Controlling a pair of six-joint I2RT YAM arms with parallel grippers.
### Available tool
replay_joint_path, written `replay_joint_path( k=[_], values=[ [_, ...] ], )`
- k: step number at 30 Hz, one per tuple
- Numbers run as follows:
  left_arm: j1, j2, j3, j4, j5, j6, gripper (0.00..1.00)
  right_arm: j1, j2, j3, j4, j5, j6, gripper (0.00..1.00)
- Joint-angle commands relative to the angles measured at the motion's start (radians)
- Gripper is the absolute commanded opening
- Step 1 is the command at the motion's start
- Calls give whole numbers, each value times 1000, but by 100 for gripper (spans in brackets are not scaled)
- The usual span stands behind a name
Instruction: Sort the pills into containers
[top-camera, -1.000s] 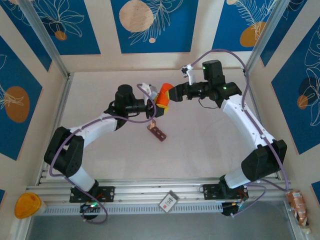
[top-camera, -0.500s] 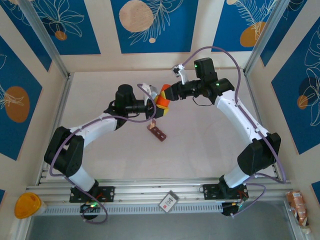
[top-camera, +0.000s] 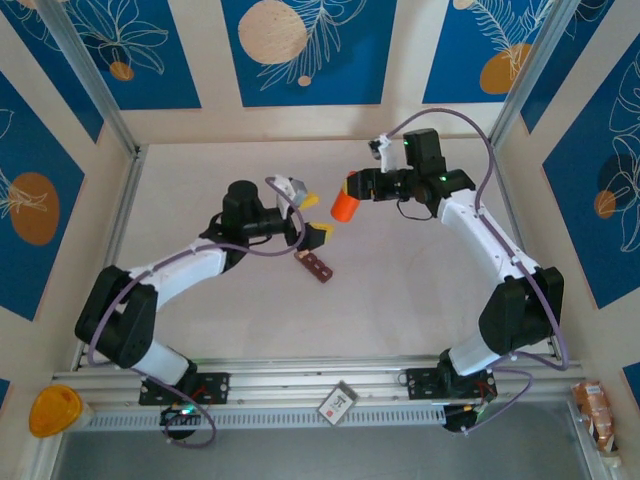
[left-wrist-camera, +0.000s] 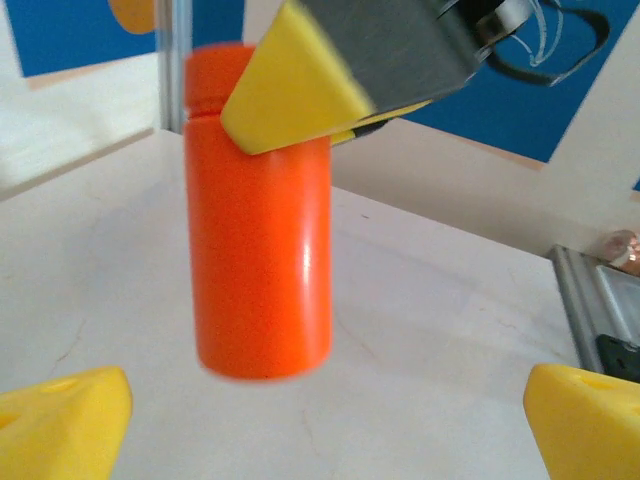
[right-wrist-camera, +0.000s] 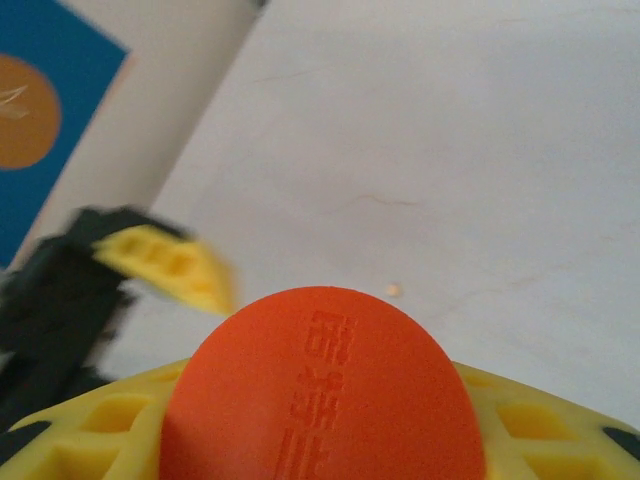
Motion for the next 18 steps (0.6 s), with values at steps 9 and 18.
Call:
replay_joint_path(
  k=[9, 18],
  values=[
    [18, -244, -133, -83, -336, 53, 100, 25, 15, -230, 291, 538, 105, 38],
    [20, -367, -216, -95, -493, 50, 100, 83, 185, -236, 404, 817, 128, 38]
  ],
)
